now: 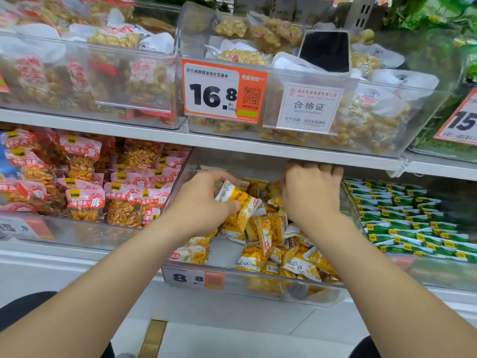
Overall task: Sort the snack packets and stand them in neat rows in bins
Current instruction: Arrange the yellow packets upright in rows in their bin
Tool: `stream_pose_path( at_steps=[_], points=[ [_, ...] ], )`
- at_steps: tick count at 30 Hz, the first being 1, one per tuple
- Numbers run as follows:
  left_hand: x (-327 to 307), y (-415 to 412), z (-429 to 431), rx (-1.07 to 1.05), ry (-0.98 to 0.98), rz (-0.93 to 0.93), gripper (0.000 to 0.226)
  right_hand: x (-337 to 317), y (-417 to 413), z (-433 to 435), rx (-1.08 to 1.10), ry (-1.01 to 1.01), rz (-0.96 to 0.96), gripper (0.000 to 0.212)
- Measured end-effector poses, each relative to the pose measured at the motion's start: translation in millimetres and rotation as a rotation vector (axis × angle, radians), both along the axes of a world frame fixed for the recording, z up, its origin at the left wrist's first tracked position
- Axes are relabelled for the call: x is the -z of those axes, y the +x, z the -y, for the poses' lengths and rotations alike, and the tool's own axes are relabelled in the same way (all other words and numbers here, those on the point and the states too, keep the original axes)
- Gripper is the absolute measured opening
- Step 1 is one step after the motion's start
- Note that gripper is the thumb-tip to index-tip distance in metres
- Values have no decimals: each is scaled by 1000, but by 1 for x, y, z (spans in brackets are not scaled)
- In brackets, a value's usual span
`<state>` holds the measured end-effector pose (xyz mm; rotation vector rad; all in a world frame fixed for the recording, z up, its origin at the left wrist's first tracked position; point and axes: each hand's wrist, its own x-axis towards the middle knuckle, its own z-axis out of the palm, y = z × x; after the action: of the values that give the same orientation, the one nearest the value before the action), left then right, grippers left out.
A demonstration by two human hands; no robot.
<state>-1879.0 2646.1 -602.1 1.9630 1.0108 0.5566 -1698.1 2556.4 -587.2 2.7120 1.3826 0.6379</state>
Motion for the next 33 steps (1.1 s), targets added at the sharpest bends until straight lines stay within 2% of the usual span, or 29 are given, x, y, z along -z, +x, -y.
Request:
stream_pose_path(
  at_steps=[1,2,5,7,8,10,12,15,17,19,20,21,23,24,27,28,30,33],
  points=[
    [0,-2,1,-31,-68,64,32,-1,-1,-2,-90,47,-37,28],
    [0,-3,1,-61,-123,119,30,-1,-3,-3,-215,134,-156,24],
    [-8,-6,4,-109,-253,222,29,-2,-17,-5,-408,373,-834,35],
    [-11,-8,5,-121,-346,295,33,-2,-23,-5,-418,405,-1213,47],
    [-13,-10,7,-124,-401,346,35,-2,-23,-4,-426,389,-1332,50],
    [-15,-14,6,-110,-444,403,39,-5,-19,0,-483,355,-1413,43],
    [-18,-18,5,-49,-425,368,42,-3,-15,1,-495,347,-1423,33],
    [-23,-22,4,26,-435,343,45,2,-13,-2,-472,292,-1546,41],
    [-23,-24,0,15,-319,279,45,1,-16,-2,-515,295,-1628,37],
    [-15,-26,-7,-29,-29,84,44,-2,-18,0,-553,278,-1606,24],
    [-11,-26,-8,-46,125,-26,45,0,-18,-1,-549,261,-1534,18],
    [-4,-25,-10,-47,251,-123,45,4,-16,-3,-523,232,-1365,12],
    [6,-23,-10,-7,422,-290,35,13,-12,-9,-458,89,-868,8],
    [11,-23,-9,32,466,-362,27,17,-14,-12,-441,4,-698,13],
    [15,-23,-3,129,458,-484,7,25,-29,-18,-512,-178,-581,19],
    [15,-23,-2,148,466,-539,8,28,-35,-20,-548,-244,-511,21],
    [16,-23,0,176,489,-634,30,38,-45,-28,-613,-312,-308,24],
    [19,-23,-2,189,476,-673,41,44,-47,-40,-617,-269,-126,14]
  ],
)
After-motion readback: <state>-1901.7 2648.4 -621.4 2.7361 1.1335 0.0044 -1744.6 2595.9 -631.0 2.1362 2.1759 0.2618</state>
